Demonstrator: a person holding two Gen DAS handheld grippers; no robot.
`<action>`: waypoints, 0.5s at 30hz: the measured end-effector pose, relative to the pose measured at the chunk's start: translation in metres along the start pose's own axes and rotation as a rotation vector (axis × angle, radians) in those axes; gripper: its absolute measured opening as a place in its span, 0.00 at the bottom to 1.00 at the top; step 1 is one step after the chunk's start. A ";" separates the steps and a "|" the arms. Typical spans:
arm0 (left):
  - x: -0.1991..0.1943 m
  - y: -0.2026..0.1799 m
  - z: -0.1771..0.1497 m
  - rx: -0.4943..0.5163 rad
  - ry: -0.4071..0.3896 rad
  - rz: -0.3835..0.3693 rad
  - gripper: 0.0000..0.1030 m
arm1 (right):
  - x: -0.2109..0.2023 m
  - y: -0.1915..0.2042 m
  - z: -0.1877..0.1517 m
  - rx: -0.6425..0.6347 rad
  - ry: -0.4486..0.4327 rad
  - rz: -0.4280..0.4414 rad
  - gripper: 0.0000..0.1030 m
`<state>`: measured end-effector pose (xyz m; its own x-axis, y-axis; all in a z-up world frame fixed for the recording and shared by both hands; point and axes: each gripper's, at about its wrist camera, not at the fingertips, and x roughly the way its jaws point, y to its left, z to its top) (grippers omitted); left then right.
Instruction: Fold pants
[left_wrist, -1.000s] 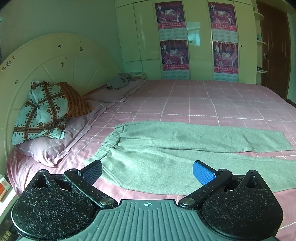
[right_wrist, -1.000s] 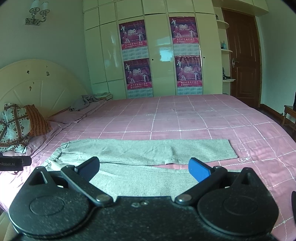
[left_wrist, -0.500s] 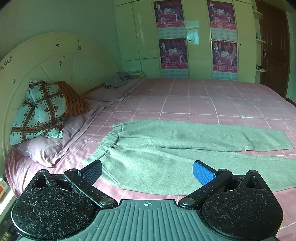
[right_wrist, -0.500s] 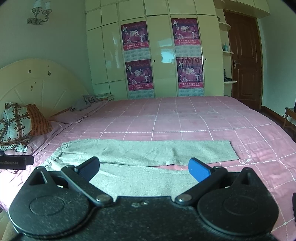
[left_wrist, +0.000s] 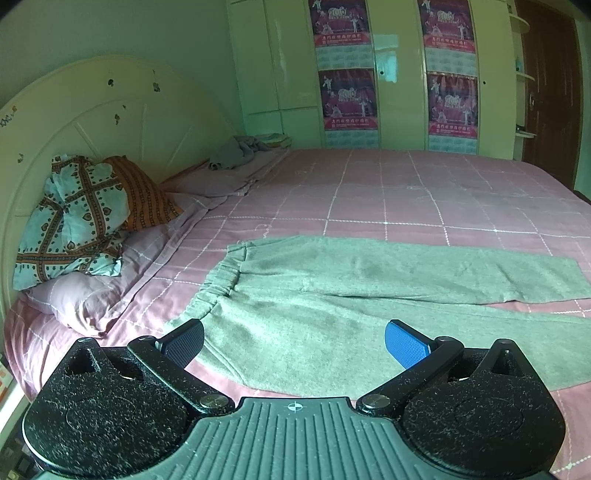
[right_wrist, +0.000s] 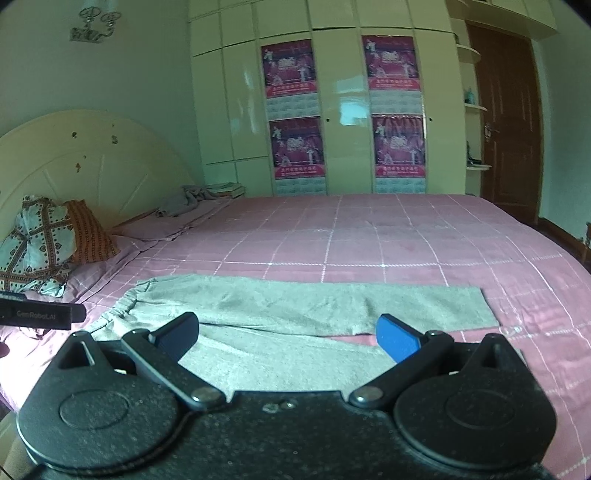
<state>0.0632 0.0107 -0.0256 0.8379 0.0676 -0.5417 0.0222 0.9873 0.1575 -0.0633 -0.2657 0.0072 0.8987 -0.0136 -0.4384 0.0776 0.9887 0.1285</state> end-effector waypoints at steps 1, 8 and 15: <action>0.005 0.002 0.002 0.004 0.000 0.003 1.00 | 0.003 0.002 0.001 -0.007 -0.004 0.008 1.00; 0.040 0.011 0.014 0.002 0.017 0.016 1.00 | 0.029 0.016 0.006 -0.048 -0.003 0.061 1.00; 0.084 0.028 0.030 0.001 0.050 0.042 1.00 | 0.067 0.032 0.018 -0.077 0.022 0.112 1.00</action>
<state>0.1510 0.0394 -0.0422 0.8095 0.1158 -0.5755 -0.0114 0.9833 0.1818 0.0071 -0.2378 -0.0025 0.8900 0.1000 -0.4449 -0.0569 0.9924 0.1094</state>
